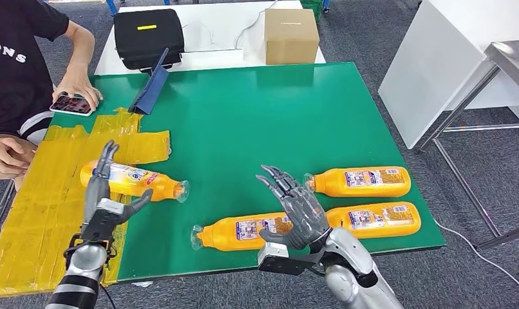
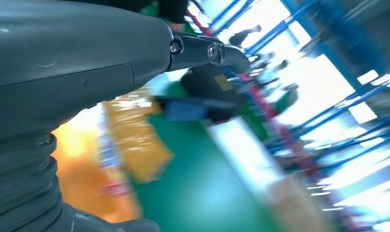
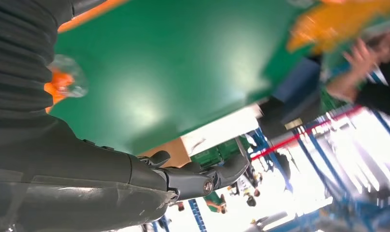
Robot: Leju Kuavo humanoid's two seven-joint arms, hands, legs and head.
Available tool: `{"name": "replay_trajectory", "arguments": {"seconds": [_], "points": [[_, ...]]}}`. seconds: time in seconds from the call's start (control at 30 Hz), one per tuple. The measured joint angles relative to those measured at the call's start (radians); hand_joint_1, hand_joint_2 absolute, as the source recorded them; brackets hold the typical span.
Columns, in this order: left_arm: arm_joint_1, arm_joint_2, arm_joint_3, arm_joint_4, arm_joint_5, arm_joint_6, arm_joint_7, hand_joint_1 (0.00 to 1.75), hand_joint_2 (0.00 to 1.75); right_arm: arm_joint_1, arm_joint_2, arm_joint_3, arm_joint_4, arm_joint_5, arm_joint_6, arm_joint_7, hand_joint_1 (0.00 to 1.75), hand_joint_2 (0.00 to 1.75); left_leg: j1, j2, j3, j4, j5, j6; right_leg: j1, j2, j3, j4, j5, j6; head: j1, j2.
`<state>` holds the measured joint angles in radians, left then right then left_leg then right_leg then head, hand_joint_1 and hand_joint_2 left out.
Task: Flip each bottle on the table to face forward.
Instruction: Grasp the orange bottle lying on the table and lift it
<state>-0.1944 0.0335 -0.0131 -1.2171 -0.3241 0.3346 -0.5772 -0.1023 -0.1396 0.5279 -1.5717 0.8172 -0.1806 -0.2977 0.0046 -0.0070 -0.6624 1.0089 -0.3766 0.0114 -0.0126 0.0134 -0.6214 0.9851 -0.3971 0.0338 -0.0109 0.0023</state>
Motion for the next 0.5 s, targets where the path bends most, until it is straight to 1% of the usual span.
{"name": "replay_trajectory", "arguments": {"seconds": [0.07,0.13,0.37,0.43,0.5], "points": [[0.029,-0.004,0.024,-0.103,0.053,-0.059,-0.009,0.0,1.75,0.002,-0.027,0.021,0.0,0.057,-0.01,0.019,0.0,1.75,0.0,0.0,0.0,0.0,-0.001,0.0,0.001,0.0,0.0,0.0,0.0,0.0,0.0,0.0],[0.042,-0.008,0.037,-0.151,0.066,-0.08,-0.012,0.0,1.75,0.002,-0.04,0.032,0.0,0.093,-0.018,0.033,0.0,1.75,0.0,0.0,0.0,0.0,-0.001,-0.001,0.001,0.0,0.0,0.0,-0.001,0.0,0.0,0.0],[0.047,-0.009,0.041,-0.164,0.064,-0.081,-0.012,0.0,1.75,0.002,-0.045,0.036,0.0,0.107,-0.022,0.038,0.0,1.75,0.0,0.0,0.0,0.0,-0.001,-0.001,0.001,0.0,0.0,0.0,-0.001,0.0,0.0,0.0],[0.056,-0.014,0.049,-0.191,0.053,-0.08,-0.012,0.0,1.75,0.002,-0.057,0.047,0.002,0.13,-0.025,0.046,0.0,1.75,0.0,0.0,0.0,0.0,-0.001,-0.001,0.001,0.0,0.0,0.0,-0.001,0.0,0.0,0.0],[0.068,-0.025,0.06,-0.229,0.043,-0.079,-0.018,0.0,1.75,-0.001,-0.088,0.074,0.009,0.164,-0.013,0.063,0.0,1.75,0.001,0.0,0.0,0.0,-0.001,-0.001,0.001,0.0,0.0,0.0,-0.001,0.0,0.0,0.0]]}}
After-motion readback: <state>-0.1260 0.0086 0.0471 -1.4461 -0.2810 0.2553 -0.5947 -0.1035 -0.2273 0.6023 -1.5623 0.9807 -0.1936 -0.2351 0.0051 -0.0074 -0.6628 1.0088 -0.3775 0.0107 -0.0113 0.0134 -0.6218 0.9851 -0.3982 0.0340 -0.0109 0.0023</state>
